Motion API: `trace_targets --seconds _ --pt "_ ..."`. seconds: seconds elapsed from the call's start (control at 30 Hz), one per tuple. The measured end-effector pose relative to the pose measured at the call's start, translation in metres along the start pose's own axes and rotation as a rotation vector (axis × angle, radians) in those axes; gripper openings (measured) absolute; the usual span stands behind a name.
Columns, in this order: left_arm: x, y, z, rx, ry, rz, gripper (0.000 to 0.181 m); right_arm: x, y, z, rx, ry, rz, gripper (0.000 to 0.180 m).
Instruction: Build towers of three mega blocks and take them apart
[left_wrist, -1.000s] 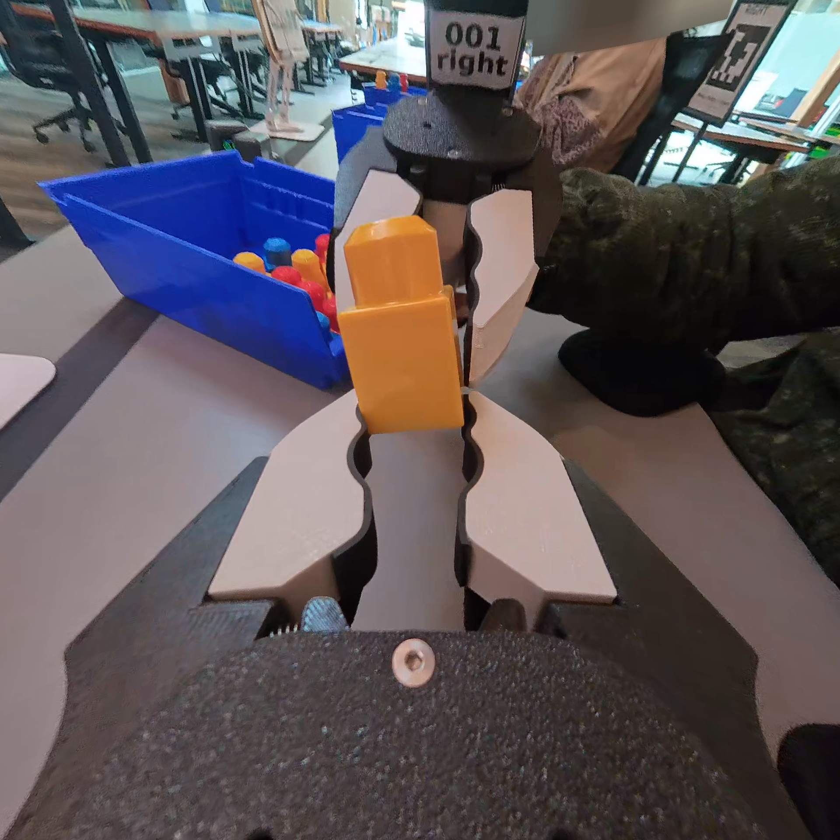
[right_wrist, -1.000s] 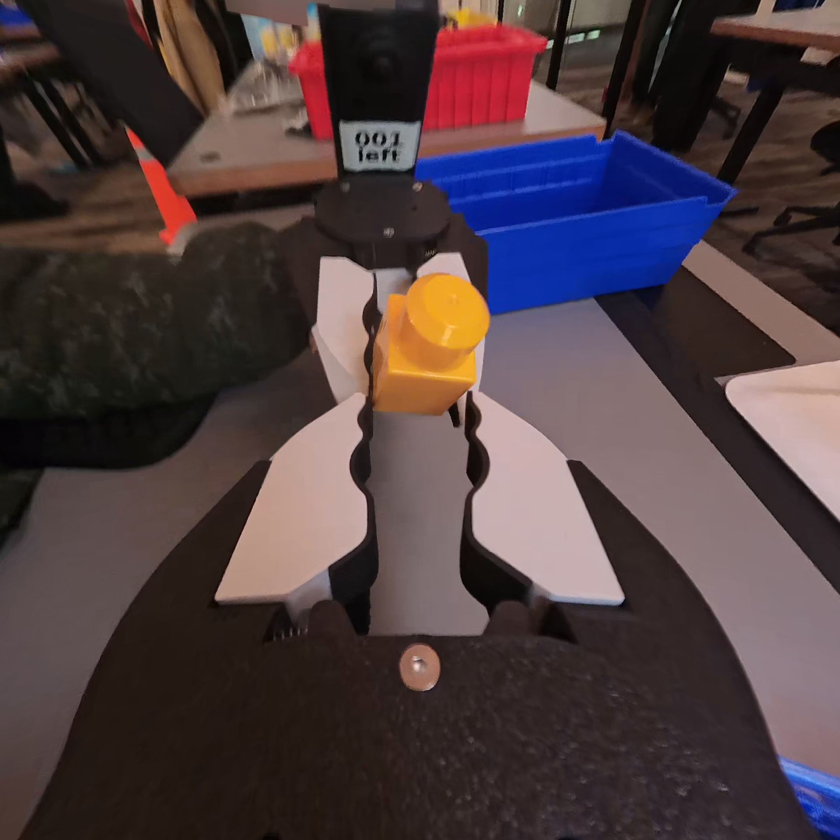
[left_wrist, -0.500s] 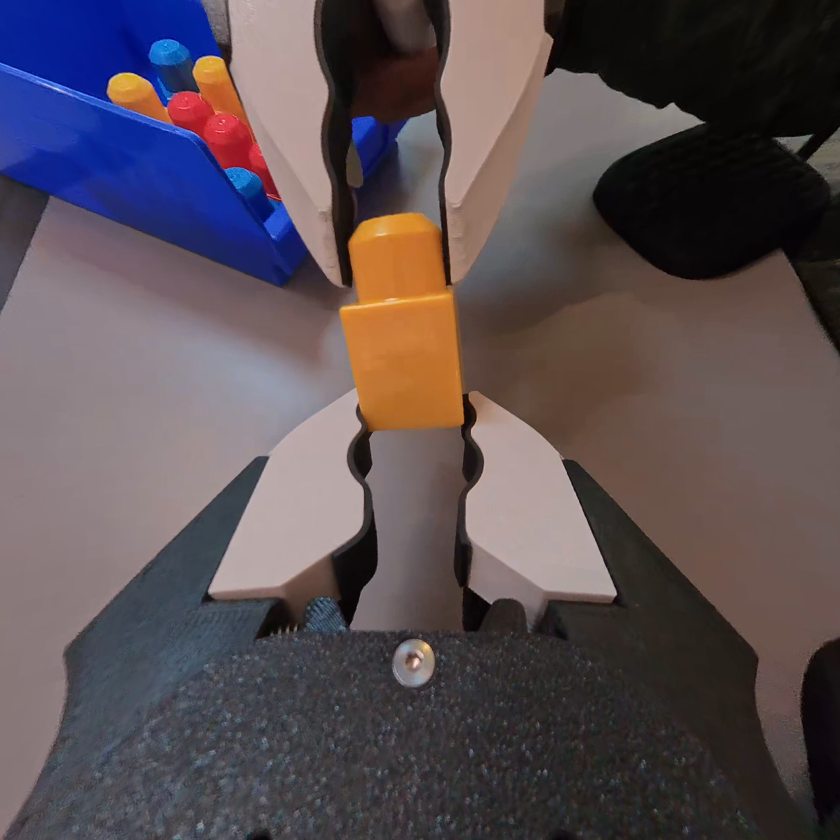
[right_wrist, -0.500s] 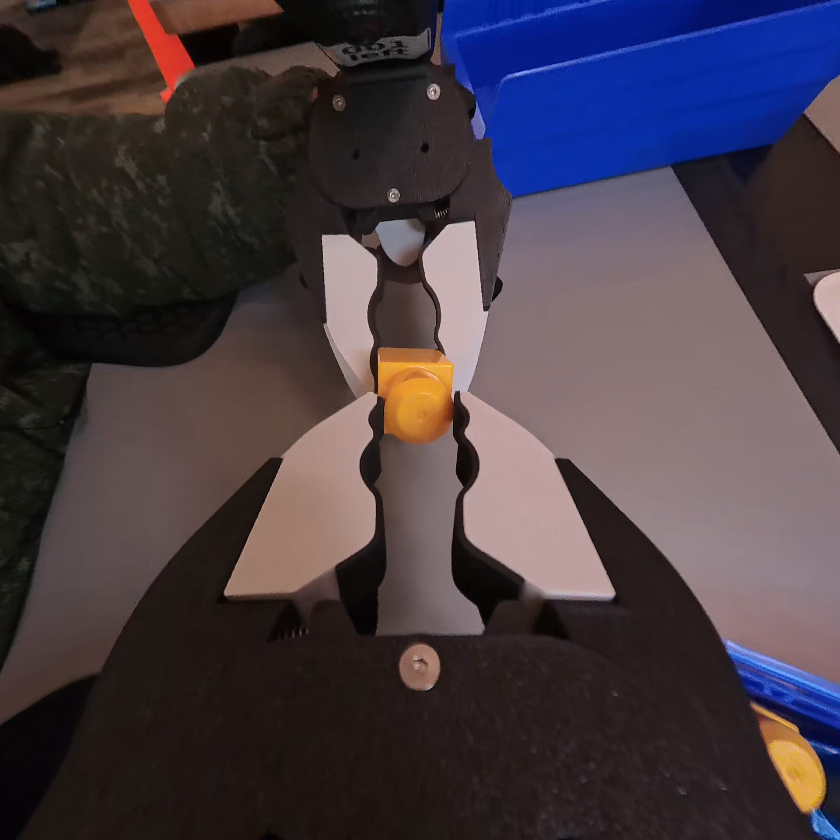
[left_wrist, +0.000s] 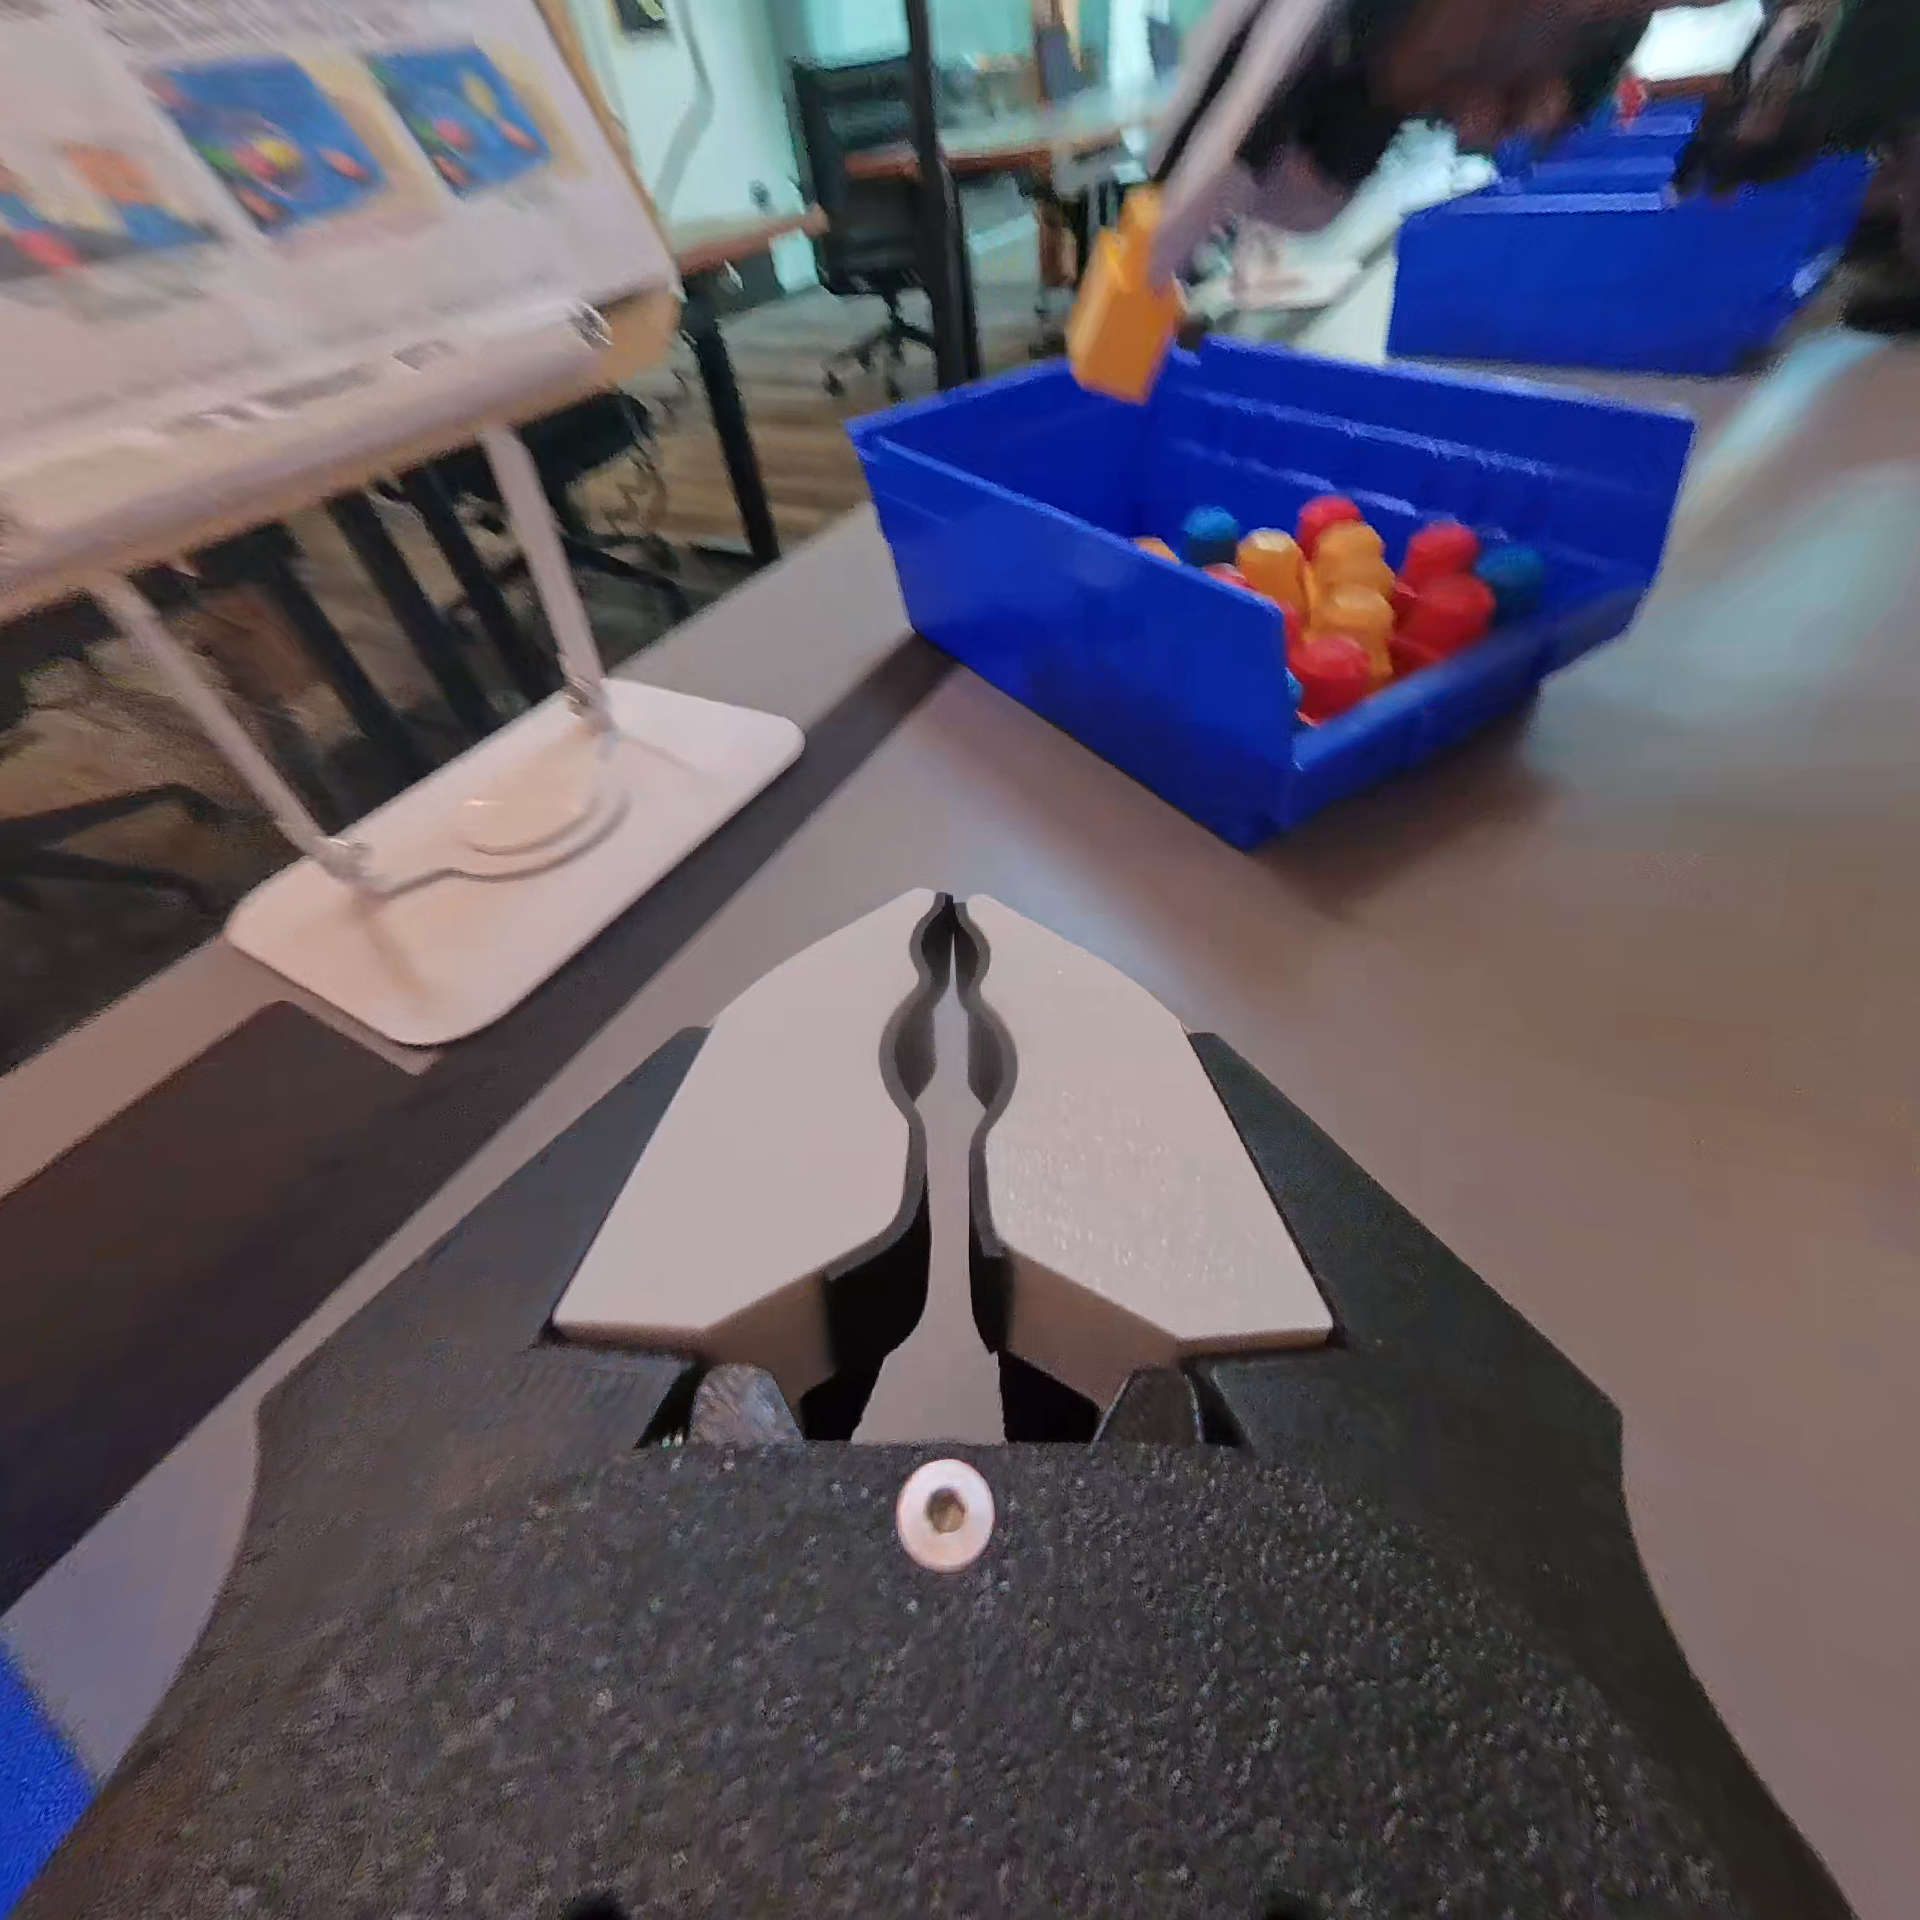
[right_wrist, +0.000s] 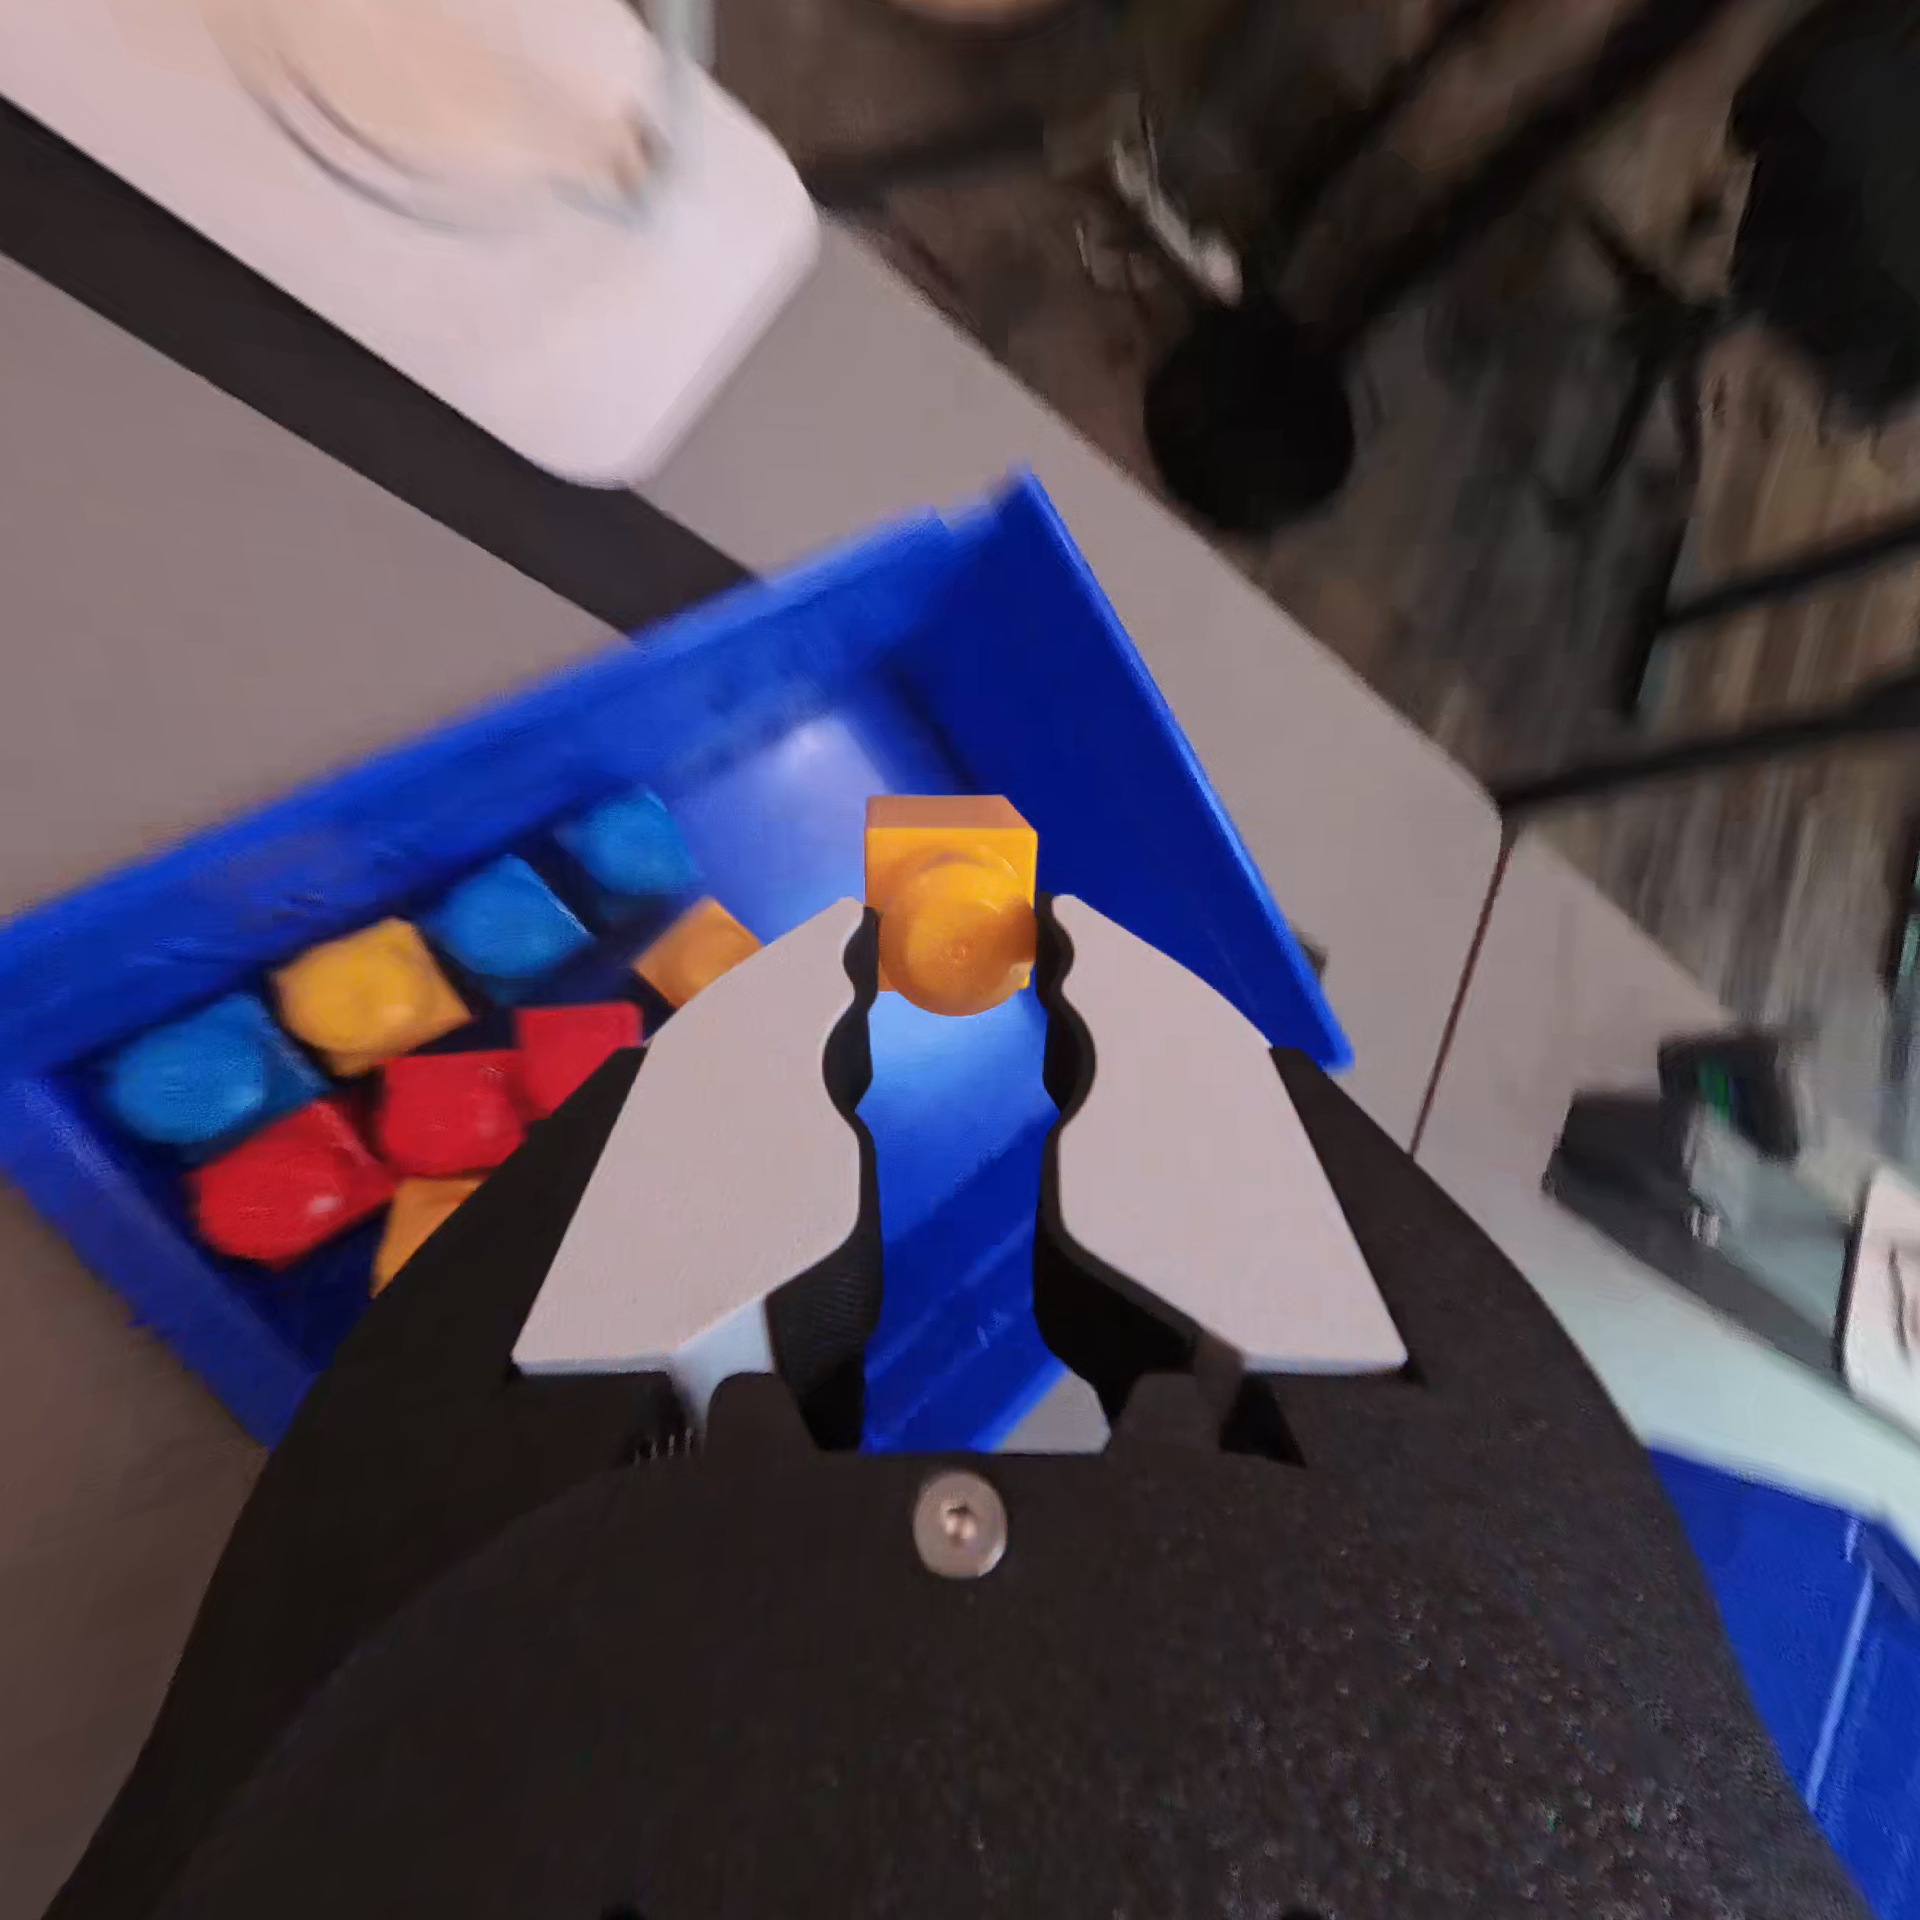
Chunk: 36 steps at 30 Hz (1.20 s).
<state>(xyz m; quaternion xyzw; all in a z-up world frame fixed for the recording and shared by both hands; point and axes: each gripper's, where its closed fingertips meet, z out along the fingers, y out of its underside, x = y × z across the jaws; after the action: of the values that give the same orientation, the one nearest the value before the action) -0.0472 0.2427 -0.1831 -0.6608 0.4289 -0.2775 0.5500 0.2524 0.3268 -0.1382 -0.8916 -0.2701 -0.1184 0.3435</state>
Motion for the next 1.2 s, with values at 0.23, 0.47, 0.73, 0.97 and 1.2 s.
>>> trace_targets --seconds 0.23,0.47,0.73,0.97,1.2 --pt "-0.038 -0.034 -0.026 0.193 -0.224 -0.012 0.0 0.004 0.1 0.053 -0.43 -0.077 0.193 0.03" --pt "-0.039 -0.037 -0.028 0.191 -0.237 -0.007 0.0 -0.015 0.124 0.062 -0.585 -0.149 0.303 0.03" --pt "-0.034 -0.05 -0.032 0.202 -0.23 0.006 0.0 0.0 0.105 0.051 -0.486 -0.076 0.261 0.045" --pt "-0.038 -0.06 -0.04 0.221 -0.263 -0.013 0.0 -0.041 -0.046 -0.033 0.332 -0.111 0.255 0.046" --pt "-0.045 -0.066 -0.05 0.244 -0.299 -0.035 0.0 -0.168 -0.075 -0.129 0.76 -0.414 0.365 0.027"
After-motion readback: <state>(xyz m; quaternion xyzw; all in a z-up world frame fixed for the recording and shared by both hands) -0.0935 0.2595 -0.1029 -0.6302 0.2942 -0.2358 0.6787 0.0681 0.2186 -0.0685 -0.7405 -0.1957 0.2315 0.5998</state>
